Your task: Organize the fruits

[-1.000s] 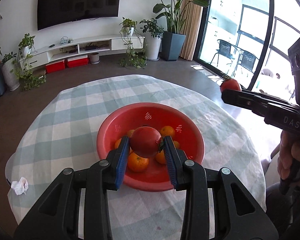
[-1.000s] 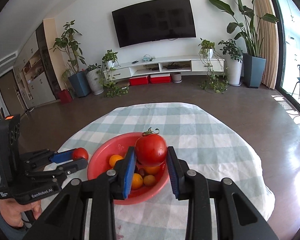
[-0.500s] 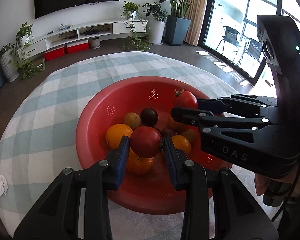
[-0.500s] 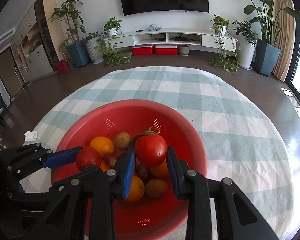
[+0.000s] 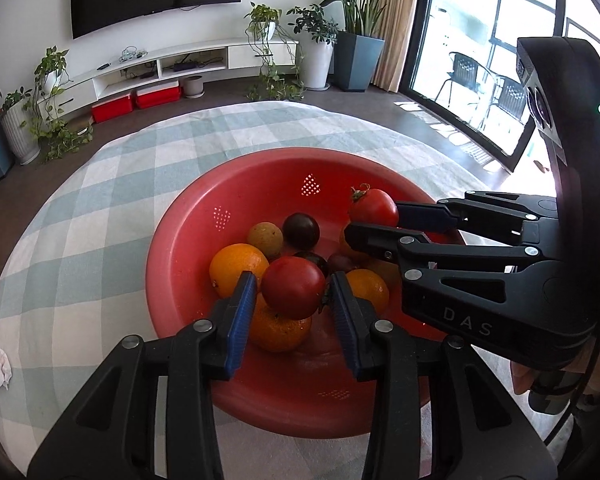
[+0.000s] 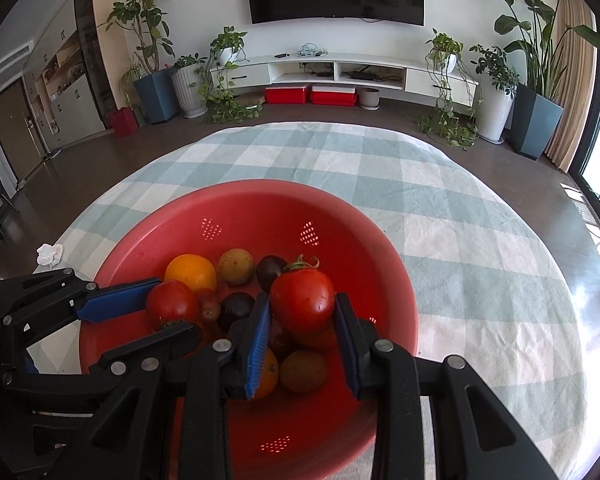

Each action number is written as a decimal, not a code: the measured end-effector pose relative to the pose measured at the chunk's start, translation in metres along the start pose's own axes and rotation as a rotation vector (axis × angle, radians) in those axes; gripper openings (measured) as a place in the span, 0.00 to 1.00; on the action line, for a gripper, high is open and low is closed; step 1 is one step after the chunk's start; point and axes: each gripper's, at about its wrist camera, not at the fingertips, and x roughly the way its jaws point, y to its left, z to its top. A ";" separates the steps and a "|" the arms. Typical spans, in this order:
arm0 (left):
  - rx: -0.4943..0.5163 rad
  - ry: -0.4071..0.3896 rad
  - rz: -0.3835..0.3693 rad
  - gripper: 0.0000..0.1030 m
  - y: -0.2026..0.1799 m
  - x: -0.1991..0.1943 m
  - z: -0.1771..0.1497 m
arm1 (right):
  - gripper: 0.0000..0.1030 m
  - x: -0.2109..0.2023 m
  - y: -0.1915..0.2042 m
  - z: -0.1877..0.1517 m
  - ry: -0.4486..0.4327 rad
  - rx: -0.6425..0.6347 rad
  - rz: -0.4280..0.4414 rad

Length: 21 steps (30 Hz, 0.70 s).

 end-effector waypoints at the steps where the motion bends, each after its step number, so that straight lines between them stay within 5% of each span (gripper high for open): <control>1: -0.002 -0.006 0.005 0.43 0.001 -0.001 0.000 | 0.34 -0.001 -0.001 0.000 -0.003 0.004 0.001; 4: -0.016 -0.015 0.009 0.57 0.005 -0.003 0.001 | 0.34 -0.002 -0.003 0.000 -0.005 0.015 0.001; 10: -0.017 -0.029 0.010 0.59 0.005 -0.008 -0.001 | 0.34 -0.002 0.000 0.000 -0.008 -0.005 -0.007; 16: -0.027 -0.065 0.031 0.66 0.007 -0.022 -0.006 | 0.49 -0.005 0.002 -0.001 -0.014 -0.012 0.008; 21: -0.028 -0.112 0.046 0.86 0.004 -0.044 -0.014 | 0.56 -0.017 0.001 -0.003 -0.033 0.000 0.001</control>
